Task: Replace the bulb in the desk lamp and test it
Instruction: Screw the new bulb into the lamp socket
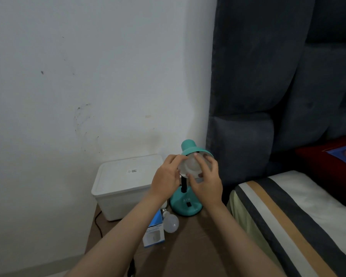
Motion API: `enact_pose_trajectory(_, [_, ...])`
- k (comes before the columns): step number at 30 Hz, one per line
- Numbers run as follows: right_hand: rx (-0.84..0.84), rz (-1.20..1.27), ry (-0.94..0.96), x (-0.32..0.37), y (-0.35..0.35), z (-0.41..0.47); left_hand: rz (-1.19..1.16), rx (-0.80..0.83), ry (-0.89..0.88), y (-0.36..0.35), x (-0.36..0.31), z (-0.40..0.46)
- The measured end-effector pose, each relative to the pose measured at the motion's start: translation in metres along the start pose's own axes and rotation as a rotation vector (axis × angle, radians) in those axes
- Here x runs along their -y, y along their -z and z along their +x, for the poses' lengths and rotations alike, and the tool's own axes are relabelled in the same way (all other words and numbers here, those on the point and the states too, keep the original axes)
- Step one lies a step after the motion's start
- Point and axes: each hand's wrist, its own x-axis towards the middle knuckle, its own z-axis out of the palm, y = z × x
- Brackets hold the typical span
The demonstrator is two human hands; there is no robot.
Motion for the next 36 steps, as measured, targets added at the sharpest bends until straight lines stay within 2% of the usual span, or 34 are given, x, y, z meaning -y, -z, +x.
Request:
enact_pose_trajectory(4, [-0.071, -0.010, -0.074, 0.006, -0.004, 0.005, -0.011, -0.007, 0.008, -0.001, 0.000, 0.000])
enact_pose_trajectory(11, [-0.098, 0.003, -0.190, 0.005, -0.004, 0.006, -0.005, -0.005, 0.015, -0.001, 0.000, 0.000])
enact_pose_trajectory(15, [-0.022, -0.017, -0.016, 0.001, -0.003, 0.002, -0.013, -0.008, 0.016, 0.000, -0.001, 0.000])
enact_pose_trajectory(17, [-0.023, -0.014, 0.006, 0.001, -0.004, 0.001, -0.021, -0.009, 0.010, 0.000, -0.001, 0.000])
enact_pose_trajectory(24, [-0.089, 0.067, -0.237, 0.004, -0.005, 0.005, -0.023, -0.014, 0.034, 0.000, -0.001, 0.000])
enact_pose_trajectory(27, [-0.101, 0.059, -0.141, 0.000, -0.004, -0.001, -0.031, -0.017, 0.036, 0.000, -0.002, 0.001])
enact_pose_trajectory(30, [-0.031, 0.018, -0.003, -0.004, -0.004, -0.004, -0.039, -0.017, 0.037, 0.000, -0.002, 0.001])
enact_pose_trajectory(36, [-0.043, 0.001, -0.072, -0.003, 0.000, 0.000, -0.025, 0.002, 0.052, 0.001, -0.005, 0.001])
